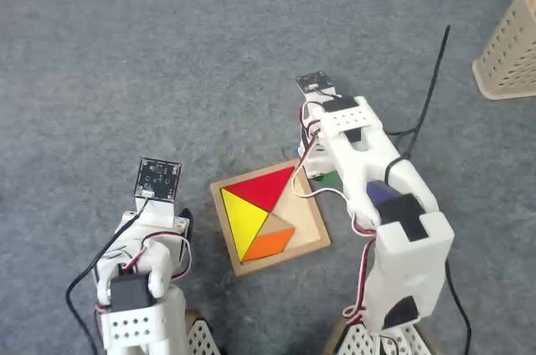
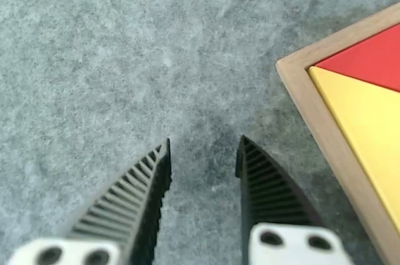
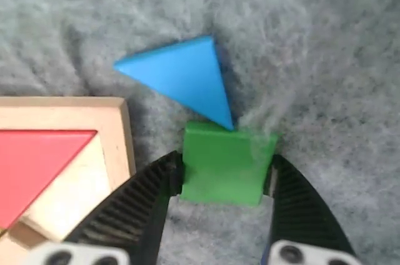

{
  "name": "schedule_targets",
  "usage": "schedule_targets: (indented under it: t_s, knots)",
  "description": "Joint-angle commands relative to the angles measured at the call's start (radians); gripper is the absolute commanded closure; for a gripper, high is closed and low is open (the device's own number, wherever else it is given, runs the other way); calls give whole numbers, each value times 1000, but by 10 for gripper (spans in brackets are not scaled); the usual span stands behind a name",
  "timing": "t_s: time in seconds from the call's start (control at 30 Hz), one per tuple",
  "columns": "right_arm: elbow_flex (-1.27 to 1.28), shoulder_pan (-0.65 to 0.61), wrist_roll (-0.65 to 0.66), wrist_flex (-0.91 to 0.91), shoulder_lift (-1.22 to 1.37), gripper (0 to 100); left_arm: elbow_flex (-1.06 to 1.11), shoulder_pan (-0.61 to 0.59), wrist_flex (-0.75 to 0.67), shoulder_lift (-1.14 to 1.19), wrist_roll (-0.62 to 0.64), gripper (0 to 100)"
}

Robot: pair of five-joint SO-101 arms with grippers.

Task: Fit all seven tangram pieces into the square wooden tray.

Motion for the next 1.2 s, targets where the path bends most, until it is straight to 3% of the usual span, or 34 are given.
schedule_targets:
  t_s: [0.0,0.13,0.23,0.43,0.67,1.17]
  knots:
    - [-44,16,-12,19,-1,814,-12,2,5,-6,-5,832]
    - [-29,13,-9,25,-76,944,-12,2,5,-6,-5,832]
    - [32,-7,-8,16,-166,987,-12,2,5,-6,-5,832]
    - [178,-107,0,-28,-377,987,-12,0,5,-6,-5,832]
    - [404,-219,117,-186,-573,988,-12,0,5,-6,-5,832]
    - [427,-314,295,-191,-472,986,-12,0,5,-6,-5,832]
